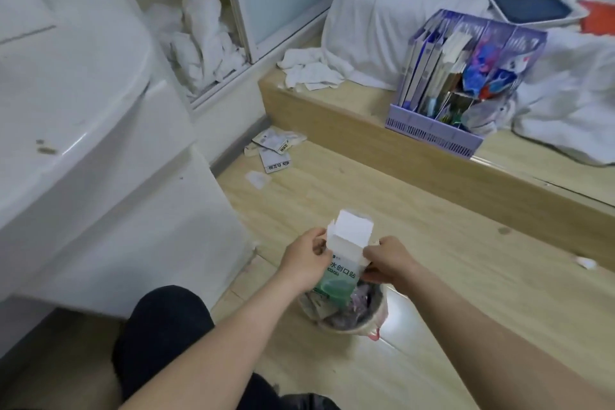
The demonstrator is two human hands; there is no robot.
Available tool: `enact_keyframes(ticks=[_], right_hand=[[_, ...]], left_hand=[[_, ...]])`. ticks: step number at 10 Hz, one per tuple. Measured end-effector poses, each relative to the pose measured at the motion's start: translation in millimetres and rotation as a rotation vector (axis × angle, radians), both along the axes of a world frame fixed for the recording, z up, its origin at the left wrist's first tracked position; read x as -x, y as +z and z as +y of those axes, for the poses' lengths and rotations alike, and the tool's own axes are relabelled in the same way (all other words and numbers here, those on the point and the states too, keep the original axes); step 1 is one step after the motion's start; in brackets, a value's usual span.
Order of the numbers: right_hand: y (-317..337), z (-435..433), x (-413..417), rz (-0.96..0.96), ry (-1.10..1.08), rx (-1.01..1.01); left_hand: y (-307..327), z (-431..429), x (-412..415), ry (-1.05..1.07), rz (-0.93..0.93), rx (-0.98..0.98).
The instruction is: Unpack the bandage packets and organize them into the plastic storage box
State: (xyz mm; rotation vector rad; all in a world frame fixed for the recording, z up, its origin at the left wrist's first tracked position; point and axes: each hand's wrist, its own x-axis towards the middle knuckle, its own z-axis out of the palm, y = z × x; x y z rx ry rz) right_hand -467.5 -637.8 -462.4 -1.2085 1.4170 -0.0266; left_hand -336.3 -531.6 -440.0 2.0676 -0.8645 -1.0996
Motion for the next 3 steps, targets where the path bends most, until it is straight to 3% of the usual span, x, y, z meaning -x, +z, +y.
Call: enact_keyframes(ticks=[1,2,3], right_hand=[[-26,8,14,0.098,-0.062,-0.091],[-48,14,20,0.218,0.047,-0.094],[-54,15,12,0.214,0.159,0.034]], left_hand=[[-15,-1,3,-0.079,-0.078,-0.067],[-25,9,-5,-0.123,-0.141,-0.155],[-25,16,-18,-0.050,-0.159,-0.147]])
